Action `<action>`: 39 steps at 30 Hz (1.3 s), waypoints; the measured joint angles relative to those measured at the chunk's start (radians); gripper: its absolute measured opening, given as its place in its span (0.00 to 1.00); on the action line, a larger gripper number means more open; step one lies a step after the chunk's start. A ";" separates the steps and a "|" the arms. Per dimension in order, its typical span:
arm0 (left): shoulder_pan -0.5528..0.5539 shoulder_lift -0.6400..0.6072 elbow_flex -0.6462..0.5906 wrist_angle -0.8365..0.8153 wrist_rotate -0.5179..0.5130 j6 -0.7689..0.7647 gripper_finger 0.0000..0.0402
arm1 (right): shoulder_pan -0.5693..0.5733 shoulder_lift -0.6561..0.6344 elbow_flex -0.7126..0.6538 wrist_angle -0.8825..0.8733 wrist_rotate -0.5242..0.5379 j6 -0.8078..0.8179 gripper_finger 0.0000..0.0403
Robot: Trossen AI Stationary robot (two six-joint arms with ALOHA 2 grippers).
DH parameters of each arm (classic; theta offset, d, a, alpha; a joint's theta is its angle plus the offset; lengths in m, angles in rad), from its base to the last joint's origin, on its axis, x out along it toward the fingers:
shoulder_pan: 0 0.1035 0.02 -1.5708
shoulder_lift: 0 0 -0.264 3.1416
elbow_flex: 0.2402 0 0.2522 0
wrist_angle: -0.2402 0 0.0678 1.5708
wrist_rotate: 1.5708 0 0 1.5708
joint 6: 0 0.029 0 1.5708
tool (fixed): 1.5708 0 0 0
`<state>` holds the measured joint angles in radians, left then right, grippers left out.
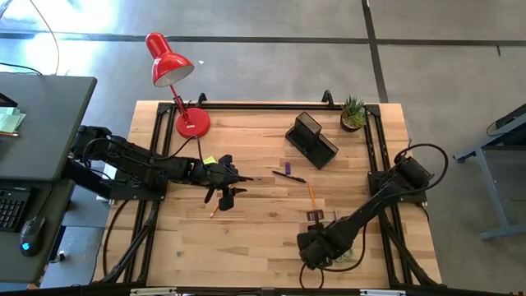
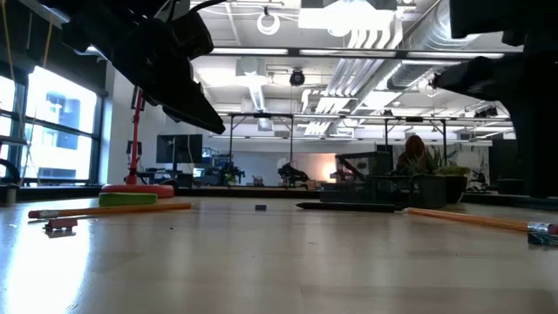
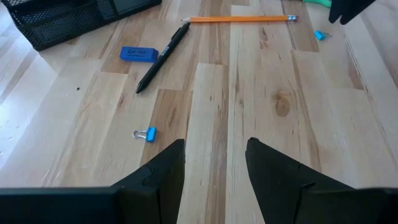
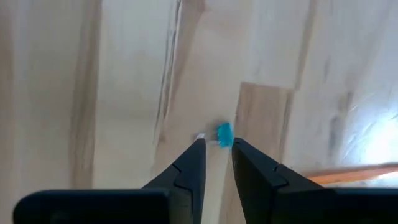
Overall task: Pick and place office supplies into organizer
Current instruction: Put the right blue binder clip into the black desk organizer
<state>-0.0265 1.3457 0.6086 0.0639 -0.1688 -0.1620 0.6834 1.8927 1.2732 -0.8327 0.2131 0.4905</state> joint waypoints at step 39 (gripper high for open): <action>0.000 0.000 0.000 -0.006 0.004 -0.011 0.39 | -0.135 -0.001 0.000 -0.032 -0.170 0.978 0.40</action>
<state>-0.0264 1.3457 0.6086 0.0582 -0.1646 -0.1730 0.5481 1.8920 1.2732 -0.8642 0.0431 1.4686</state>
